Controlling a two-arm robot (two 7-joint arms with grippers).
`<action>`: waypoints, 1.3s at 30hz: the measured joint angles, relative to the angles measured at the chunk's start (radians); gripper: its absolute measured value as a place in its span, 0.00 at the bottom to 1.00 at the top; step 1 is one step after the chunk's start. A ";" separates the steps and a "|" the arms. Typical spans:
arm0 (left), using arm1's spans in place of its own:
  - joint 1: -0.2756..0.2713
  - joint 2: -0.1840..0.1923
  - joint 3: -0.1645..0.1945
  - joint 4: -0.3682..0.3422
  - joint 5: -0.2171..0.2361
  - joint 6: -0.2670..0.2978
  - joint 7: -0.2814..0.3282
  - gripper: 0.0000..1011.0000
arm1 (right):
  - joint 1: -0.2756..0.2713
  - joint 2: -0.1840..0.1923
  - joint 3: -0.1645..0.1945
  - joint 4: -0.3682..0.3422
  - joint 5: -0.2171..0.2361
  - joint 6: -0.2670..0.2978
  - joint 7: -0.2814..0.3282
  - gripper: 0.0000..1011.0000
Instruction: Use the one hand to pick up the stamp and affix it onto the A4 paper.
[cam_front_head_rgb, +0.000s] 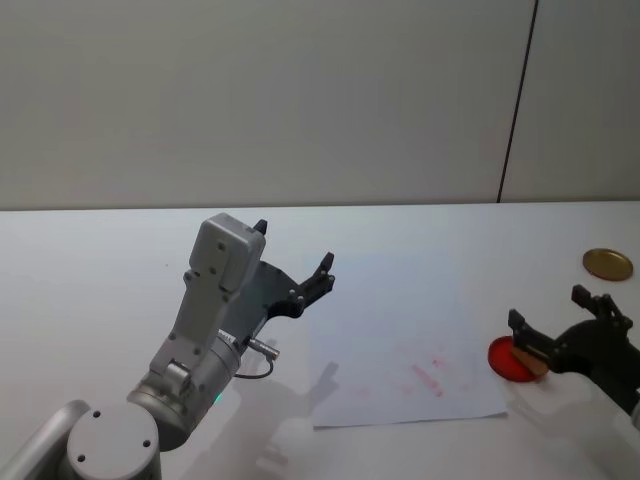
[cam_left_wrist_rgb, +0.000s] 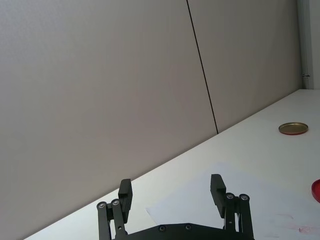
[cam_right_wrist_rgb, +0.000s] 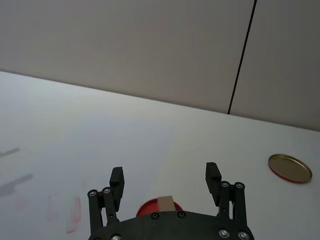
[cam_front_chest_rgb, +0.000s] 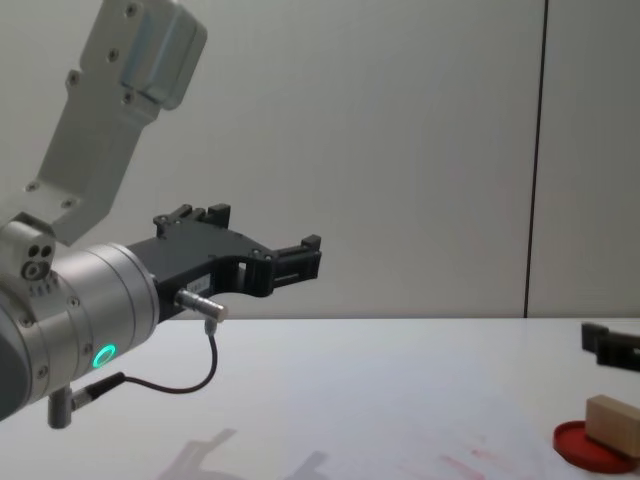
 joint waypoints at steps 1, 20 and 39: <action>0.000 0.000 0.000 0.000 0.000 0.000 0.000 0.98 | 0.000 0.002 0.002 0.004 0.001 0.002 0.006 0.99; 0.000 0.000 0.000 0.000 0.000 0.000 0.000 0.98 | 0.025 0.026 0.005 0.090 -0.018 0.051 0.137 0.99; 0.000 0.000 0.000 0.000 0.000 0.000 0.000 0.98 | 0.059 0.010 -0.007 0.158 -0.040 0.063 0.158 0.72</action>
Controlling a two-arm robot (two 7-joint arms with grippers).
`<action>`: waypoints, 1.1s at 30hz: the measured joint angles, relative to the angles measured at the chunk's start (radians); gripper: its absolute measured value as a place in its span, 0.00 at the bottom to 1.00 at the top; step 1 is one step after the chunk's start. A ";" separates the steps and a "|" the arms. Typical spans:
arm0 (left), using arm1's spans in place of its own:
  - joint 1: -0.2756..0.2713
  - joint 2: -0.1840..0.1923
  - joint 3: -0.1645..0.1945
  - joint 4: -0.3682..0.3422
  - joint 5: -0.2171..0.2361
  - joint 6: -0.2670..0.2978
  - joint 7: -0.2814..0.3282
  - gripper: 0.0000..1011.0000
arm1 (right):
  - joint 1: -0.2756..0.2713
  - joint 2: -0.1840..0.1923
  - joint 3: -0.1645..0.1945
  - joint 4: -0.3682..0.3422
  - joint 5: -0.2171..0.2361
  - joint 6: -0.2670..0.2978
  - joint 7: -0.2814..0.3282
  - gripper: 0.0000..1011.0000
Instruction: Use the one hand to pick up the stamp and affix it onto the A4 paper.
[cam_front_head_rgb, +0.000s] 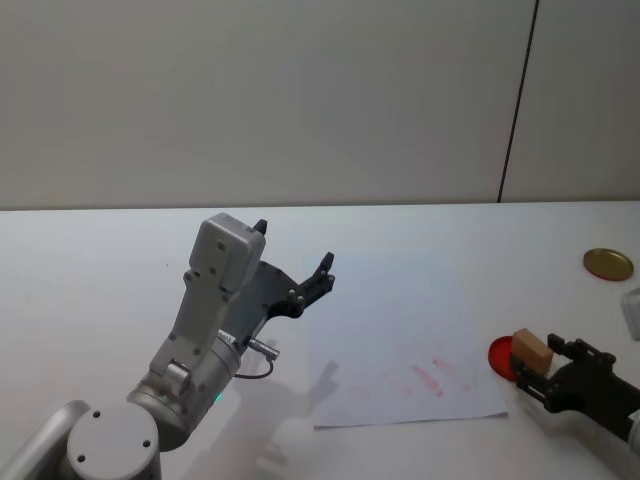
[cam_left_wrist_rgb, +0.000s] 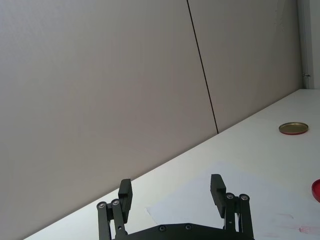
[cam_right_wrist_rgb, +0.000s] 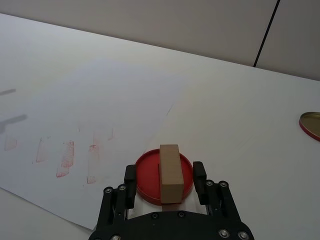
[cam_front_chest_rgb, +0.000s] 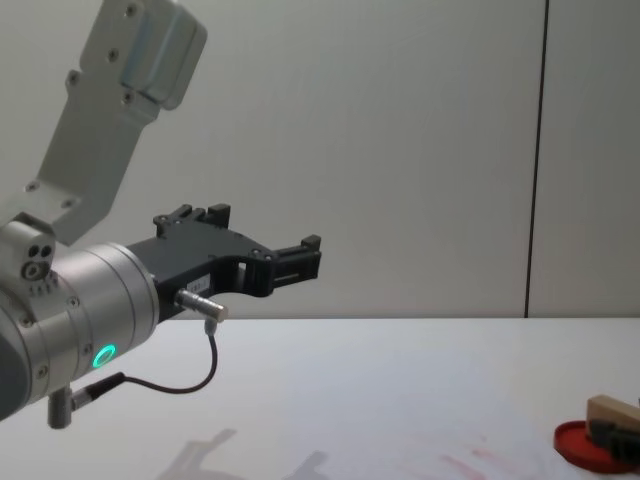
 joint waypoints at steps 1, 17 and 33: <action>0.000 0.000 0.000 0.000 0.000 0.000 0.000 0.98 | 0.001 0.000 0.000 0.002 0.000 0.000 0.000 0.68; 0.000 0.000 0.000 0.000 0.000 0.000 0.000 0.98 | 0.010 -0.009 -0.006 0.027 -0.008 -0.021 -0.008 0.22; 0.000 0.000 0.000 0.000 0.000 0.000 0.000 0.98 | 0.025 -0.032 -0.027 -0.004 -0.042 -0.099 0.001 0.22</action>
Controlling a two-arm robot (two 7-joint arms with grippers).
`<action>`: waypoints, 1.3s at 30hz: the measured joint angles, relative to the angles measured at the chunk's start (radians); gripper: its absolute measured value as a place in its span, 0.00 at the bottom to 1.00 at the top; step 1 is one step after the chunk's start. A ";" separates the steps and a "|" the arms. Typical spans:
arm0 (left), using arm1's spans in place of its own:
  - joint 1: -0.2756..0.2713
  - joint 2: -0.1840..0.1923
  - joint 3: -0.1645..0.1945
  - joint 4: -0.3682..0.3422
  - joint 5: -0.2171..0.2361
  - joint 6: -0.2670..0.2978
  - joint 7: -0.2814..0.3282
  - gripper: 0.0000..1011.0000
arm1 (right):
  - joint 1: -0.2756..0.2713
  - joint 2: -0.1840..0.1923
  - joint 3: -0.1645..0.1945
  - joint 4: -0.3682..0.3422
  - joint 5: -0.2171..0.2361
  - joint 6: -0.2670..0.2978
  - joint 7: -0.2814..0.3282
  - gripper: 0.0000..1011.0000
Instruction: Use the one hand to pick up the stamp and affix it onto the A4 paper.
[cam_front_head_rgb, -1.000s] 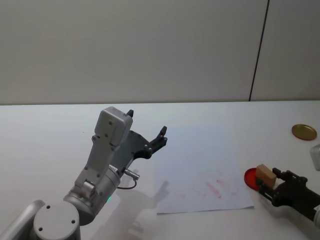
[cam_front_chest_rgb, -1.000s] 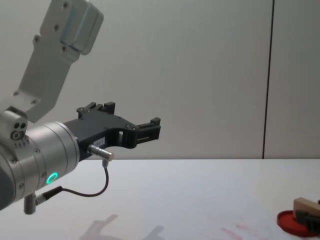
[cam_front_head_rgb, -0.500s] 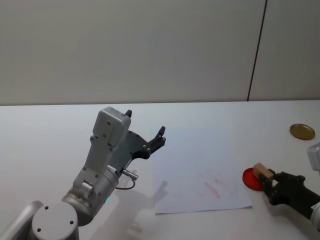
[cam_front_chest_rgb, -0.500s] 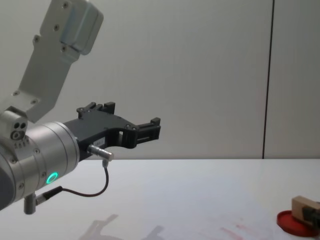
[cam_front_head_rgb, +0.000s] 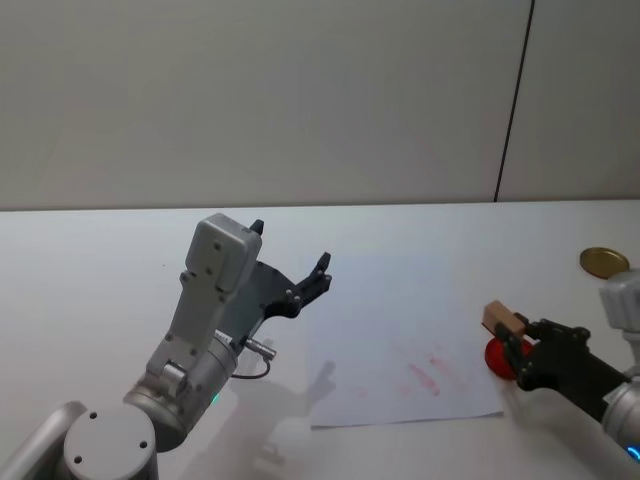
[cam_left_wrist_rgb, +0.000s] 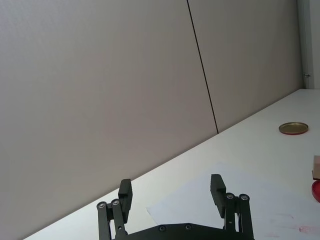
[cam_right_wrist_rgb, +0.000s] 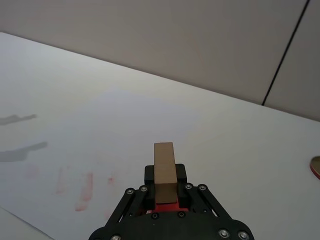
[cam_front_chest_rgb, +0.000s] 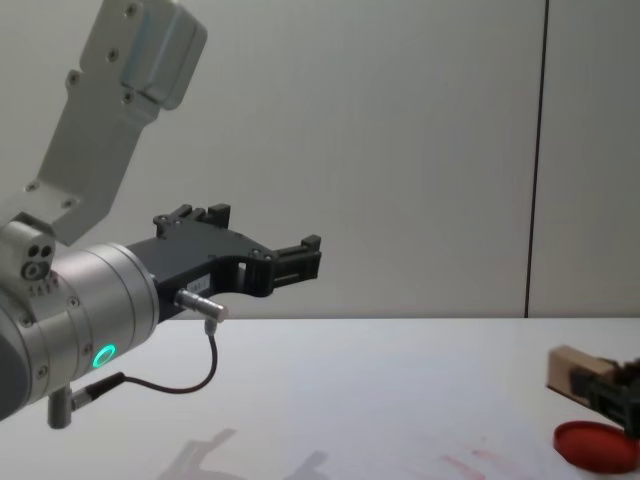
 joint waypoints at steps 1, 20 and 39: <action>0.000 0.000 0.000 0.000 0.000 0.000 0.000 0.98 | 0.000 0.000 0.000 0.000 0.000 0.000 0.000 0.22; 0.000 0.000 0.000 0.000 0.000 0.000 0.000 0.98 | 0.062 -0.086 -0.066 0.021 -0.032 0.027 0.049 0.22; 0.000 0.000 0.000 0.000 0.000 0.000 0.000 0.98 | 0.124 -0.173 -0.134 0.140 -0.098 0.019 0.054 0.22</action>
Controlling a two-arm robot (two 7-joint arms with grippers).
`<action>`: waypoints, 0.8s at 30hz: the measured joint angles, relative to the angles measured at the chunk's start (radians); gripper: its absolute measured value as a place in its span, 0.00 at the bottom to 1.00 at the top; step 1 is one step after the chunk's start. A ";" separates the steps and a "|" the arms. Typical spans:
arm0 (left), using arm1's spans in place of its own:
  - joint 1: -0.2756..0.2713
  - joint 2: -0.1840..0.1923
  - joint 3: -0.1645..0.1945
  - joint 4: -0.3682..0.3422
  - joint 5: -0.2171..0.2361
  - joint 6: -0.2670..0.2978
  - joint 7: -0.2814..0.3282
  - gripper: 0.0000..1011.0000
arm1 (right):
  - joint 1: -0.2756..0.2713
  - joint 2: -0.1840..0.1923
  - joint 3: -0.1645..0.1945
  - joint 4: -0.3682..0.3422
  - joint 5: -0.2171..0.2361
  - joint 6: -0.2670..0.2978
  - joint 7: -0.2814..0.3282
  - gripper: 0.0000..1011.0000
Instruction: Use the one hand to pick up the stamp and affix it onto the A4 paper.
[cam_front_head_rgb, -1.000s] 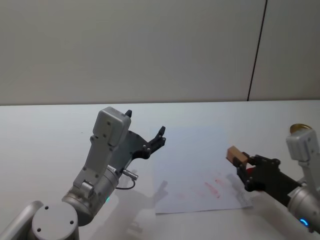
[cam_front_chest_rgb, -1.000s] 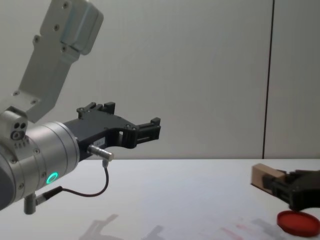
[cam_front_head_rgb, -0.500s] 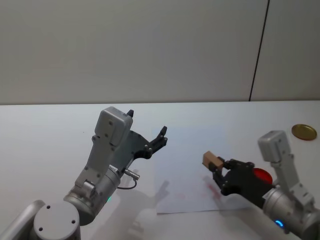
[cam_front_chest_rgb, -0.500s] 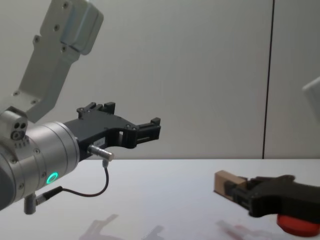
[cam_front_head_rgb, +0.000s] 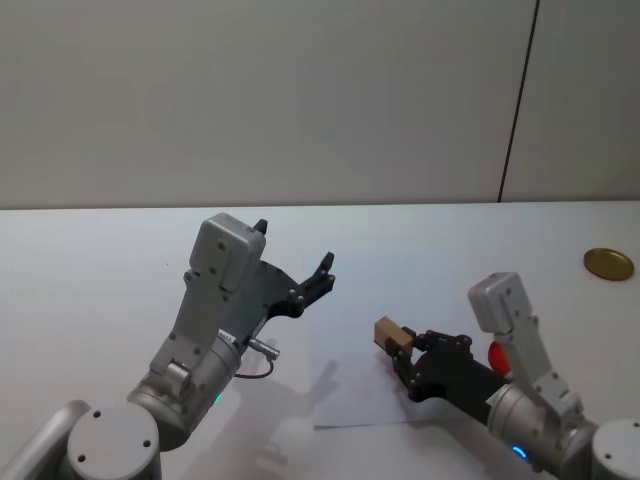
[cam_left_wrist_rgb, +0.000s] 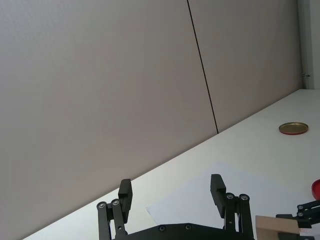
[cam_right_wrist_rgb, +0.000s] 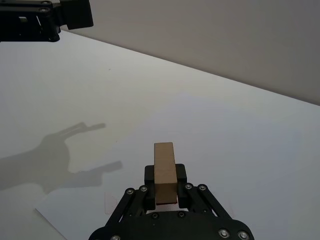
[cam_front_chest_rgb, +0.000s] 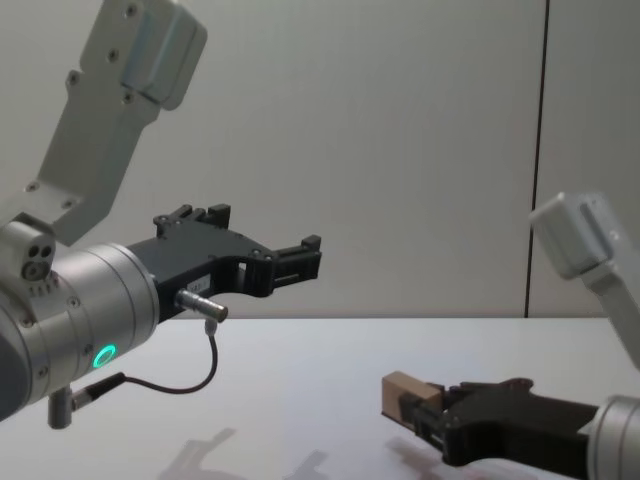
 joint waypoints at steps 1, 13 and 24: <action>0.000 0.000 0.000 0.000 0.000 0.000 0.000 0.98 | 0.005 -0.005 -0.004 0.010 -0.004 -0.001 -0.001 0.22; 0.000 0.000 0.000 0.000 0.000 0.000 0.000 0.98 | 0.025 -0.028 -0.019 0.063 -0.022 0.003 -0.008 0.22; 0.000 0.000 0.000 0.000 0.000 0.000 0.000 0.98 | 0.030 -0.033 -0.025 0.082 -0.031 0.016 -0.004 0.22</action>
